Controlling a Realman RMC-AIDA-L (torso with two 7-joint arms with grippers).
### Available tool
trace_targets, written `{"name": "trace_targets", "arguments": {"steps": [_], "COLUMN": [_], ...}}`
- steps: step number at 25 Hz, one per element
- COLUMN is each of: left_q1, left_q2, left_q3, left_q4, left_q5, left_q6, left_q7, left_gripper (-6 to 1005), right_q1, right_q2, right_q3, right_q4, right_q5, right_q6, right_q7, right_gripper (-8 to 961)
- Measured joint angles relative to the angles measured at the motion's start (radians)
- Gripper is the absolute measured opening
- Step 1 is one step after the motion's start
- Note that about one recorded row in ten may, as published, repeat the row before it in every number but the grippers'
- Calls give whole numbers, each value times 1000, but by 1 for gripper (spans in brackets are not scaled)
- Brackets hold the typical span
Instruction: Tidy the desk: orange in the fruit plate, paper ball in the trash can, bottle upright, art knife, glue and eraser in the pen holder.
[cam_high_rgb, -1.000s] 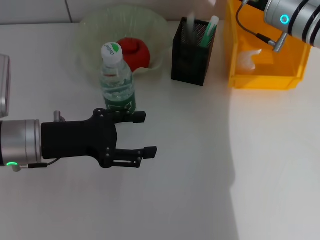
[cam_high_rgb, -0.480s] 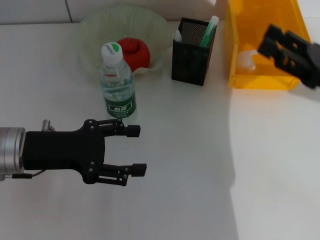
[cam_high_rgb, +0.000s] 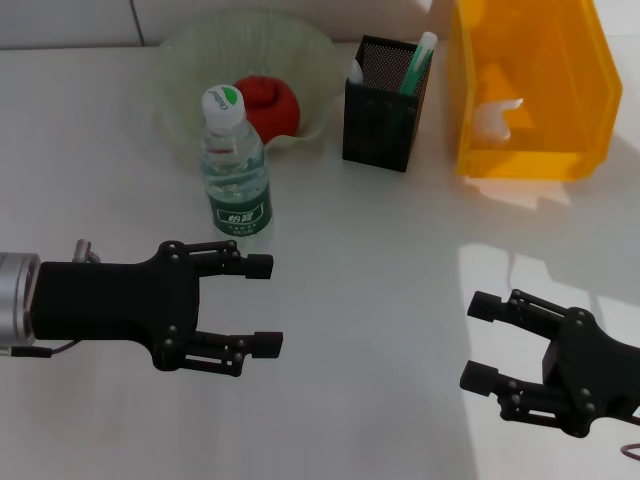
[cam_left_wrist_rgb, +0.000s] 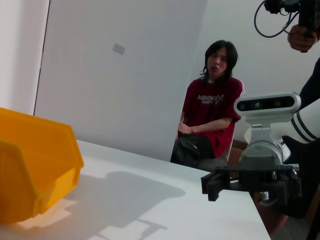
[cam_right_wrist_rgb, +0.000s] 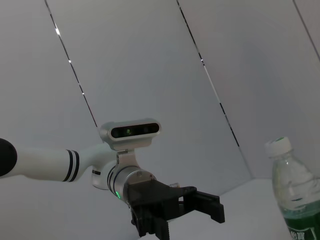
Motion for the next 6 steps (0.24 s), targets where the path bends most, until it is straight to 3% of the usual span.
{"name": "trace_targets", "arguments": {"steps": [6], "left_q1": [-3], "left_q2": [7], "left_q3": [-2], "left_q4": [20], "left_q5": [0], "left_q6": [34], "left_q7": [-42], "left_gripper": [859], "right_q1": [57], "right_q2": [1], "right_q3": [-3], "right_q4": [46], "right_q5": [-3], "right_q6": [-3], "right_q7": [-19], "right_gripper": [817]}}
